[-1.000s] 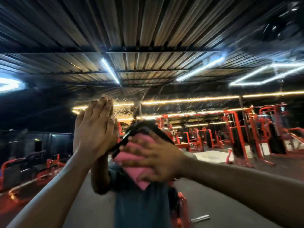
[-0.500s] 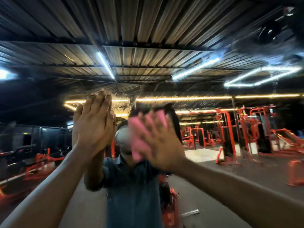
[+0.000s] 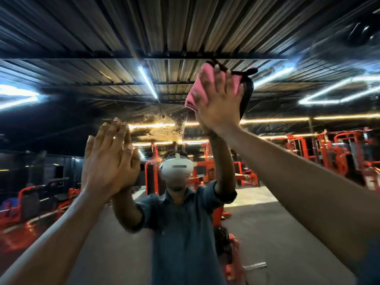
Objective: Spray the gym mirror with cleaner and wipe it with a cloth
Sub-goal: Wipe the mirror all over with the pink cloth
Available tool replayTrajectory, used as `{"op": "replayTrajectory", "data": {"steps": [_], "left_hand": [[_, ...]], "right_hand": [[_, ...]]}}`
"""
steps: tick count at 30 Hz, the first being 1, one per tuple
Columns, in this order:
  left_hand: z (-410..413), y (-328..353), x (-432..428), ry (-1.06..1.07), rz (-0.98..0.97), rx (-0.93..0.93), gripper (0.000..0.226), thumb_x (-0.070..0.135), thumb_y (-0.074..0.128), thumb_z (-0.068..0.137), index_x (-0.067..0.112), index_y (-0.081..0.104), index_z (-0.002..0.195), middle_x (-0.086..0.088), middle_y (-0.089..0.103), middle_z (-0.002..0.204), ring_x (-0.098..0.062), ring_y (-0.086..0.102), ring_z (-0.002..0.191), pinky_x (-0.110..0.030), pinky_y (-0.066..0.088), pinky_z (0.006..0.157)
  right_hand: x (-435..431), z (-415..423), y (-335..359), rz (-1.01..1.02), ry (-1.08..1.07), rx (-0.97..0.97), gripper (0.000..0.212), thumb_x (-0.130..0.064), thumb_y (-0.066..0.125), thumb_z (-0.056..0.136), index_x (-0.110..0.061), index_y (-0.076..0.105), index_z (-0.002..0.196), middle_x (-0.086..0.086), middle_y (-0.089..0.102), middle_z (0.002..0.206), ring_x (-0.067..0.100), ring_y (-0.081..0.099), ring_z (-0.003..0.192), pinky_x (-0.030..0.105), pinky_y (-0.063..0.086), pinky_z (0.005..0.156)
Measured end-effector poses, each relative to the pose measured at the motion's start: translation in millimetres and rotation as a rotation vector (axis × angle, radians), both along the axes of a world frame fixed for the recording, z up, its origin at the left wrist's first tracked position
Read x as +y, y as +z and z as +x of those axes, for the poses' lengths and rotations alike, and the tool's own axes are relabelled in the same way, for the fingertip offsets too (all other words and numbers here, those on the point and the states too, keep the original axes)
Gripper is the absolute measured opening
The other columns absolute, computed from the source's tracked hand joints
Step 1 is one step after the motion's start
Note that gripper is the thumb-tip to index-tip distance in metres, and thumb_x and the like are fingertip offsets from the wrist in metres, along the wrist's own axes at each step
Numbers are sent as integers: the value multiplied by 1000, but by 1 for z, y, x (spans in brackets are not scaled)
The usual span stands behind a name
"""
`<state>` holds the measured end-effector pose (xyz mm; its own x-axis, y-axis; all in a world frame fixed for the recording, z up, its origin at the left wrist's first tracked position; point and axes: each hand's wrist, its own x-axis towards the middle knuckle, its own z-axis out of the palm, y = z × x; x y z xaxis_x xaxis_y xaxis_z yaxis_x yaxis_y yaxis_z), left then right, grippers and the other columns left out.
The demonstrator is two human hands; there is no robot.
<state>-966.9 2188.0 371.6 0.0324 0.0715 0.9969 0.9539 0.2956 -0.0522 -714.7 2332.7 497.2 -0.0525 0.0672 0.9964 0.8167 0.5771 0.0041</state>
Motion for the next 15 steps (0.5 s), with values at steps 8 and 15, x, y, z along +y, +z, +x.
{"op": "replayTrajectory", "data": {"steps": [8, 15], "left_hand": [[-12, -1, -7, -82, -29, -2, 63, 39, 31, 100, 16, 41, 158, -3, 34, 168, -22, 27, 155, -46, 18, 125], [-29, -5, 9, -18, 14, 39, 65, 32, 53, 100, 21, 34, 161, 1, 32, 168, -19, 25, 156, -43, 18, 126]], "right_hand": [[-35, -47, -186, 225, 67, -839, 71, -65, 33, 105, -39, 6, 165, -1, -6, 175, 28, -12, 160, 63, -14, 123], [-16, -39, -42, 192, -48, -394, 71, -65, 22, 104, -36, 3, 165, 4, 7, 174, 40, 13, 156, 68, 15, 121]]}}
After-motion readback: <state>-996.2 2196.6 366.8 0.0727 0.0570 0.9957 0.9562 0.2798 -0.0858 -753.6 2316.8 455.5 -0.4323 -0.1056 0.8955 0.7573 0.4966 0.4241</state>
